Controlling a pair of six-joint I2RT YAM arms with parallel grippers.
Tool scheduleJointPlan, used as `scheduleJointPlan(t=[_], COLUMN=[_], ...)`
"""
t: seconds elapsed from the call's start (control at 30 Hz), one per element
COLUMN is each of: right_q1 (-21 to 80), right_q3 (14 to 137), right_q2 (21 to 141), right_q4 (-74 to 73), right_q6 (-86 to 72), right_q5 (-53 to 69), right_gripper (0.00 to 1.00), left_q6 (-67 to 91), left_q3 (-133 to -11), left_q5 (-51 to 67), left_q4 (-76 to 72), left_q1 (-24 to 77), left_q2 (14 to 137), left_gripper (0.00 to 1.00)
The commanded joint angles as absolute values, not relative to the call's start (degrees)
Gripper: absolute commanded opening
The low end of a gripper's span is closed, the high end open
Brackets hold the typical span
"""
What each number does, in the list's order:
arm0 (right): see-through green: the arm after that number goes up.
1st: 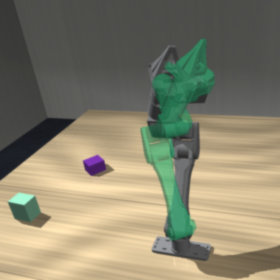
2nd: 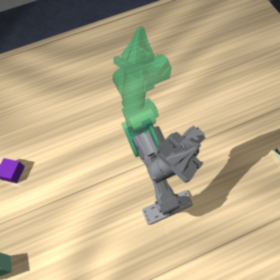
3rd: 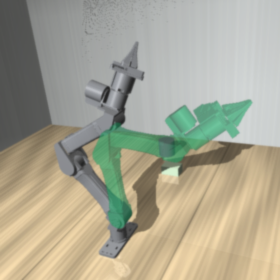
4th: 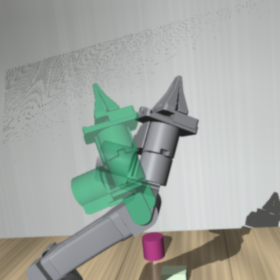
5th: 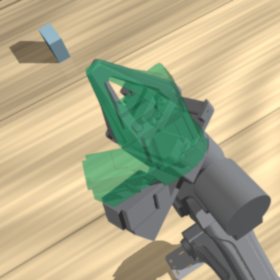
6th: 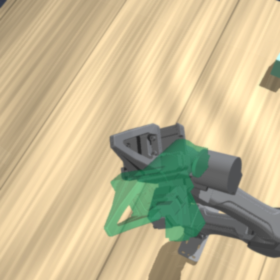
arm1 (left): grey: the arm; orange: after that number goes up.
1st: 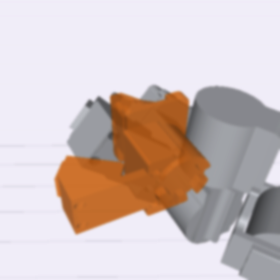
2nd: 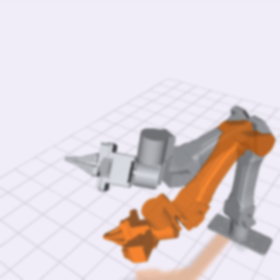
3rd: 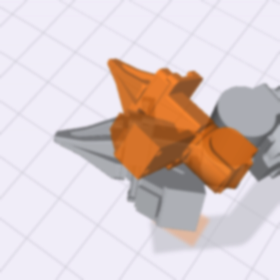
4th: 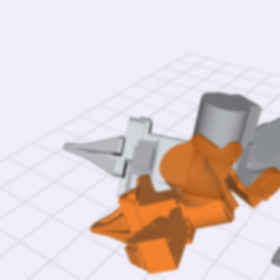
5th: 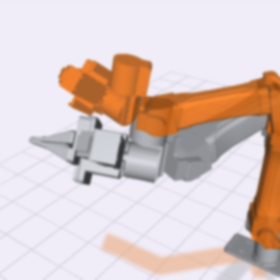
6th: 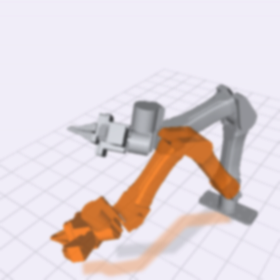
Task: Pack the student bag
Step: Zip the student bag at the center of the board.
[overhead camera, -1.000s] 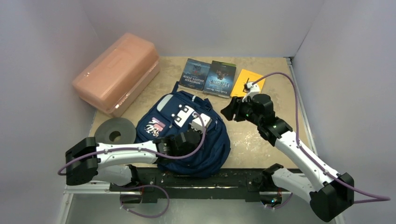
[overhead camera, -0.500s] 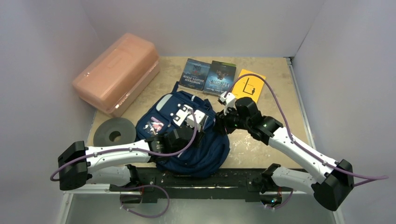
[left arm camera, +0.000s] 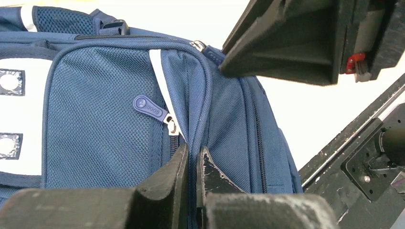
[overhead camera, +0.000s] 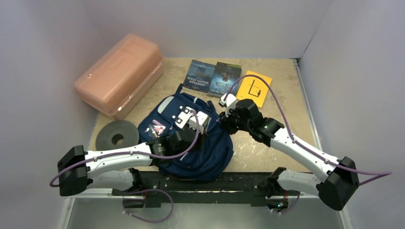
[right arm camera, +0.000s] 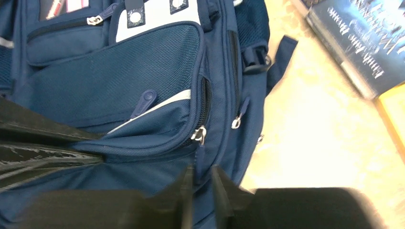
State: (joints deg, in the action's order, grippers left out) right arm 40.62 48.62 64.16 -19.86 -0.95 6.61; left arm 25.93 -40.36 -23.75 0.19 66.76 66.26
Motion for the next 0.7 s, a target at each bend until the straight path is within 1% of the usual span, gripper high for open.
scheduleJointPlan(t=[0.0, 0.03, 0.17, 0.23, 0.27, 0.33, 0.37, 0.5, 0.57, 0.67], right_q1=[40.39, 40.38, 40.37, 40.39, 40.39, 40.42, 40.42, 40.41, 40.43, 40.37], right_q3=[49.87, 49.88, 49.56, 48.18, 47.08, 45.27, 45.01, 45.28, 45.55, 46.09], right_q2=[64.8, 65.08, 64.61, 62.78, 61.61, 60.02, 59.92, 62.16, 63.62, 64.62], right_q4=[-16.55, -16.61, -17.57, -16.67, -15.59, -13.55, -12.98, -10.72, -9.87, -10.15], right_q6=[3.19, 3.19, 1.94, 1.79, 2.48, 4.01, 4.72, 6.81, 8.45, 10.57], right_q5=[-0.24, -1.18, -2.02, -0.29, 2.18, 5.42, 6.54, 9.15, 9.75, 11.99], right_gripper=[0.05, 0.0, 0.01, 0.22, 0.3, 0.38, 0.39, 0.39, 0.38, 0.28], left_q6=[26.87, 26.89, 26.97, 26.98, 26.98, 26.92, 26.9, 26.85, 26.61, 25.71], left_q3=[-41.22, -41.22, -40.96, -40.92, -40.72, -40.61, -40.61, -40.53, -40.37, -40.02], left_q5=[-21.86, -21.65, -21.83, -21.88, -21.84, -21.44, -21.14, -19.92, -19.33, -18.59], left_q4=[-6.08, -5.96, -5.3, -5.29, -5.62, -6.11, -6.28, -6.59, -6.6, -6.63], left_q1=[66.97, 66.97, 66.97, 66.97, 66.97, 66.97, 66.97, 66.97, 66.97, 66.97], left_q2=[62.74, 62.59, 62.25, 62.23, 62.32, 62.45, 62.55, 62.69, 62.38, 61.49], left_gripper=[0.0, 0.0, 0.0, 0.0, 0.0, 0.0, 0.0, 0.0, 0.0, 0.0])
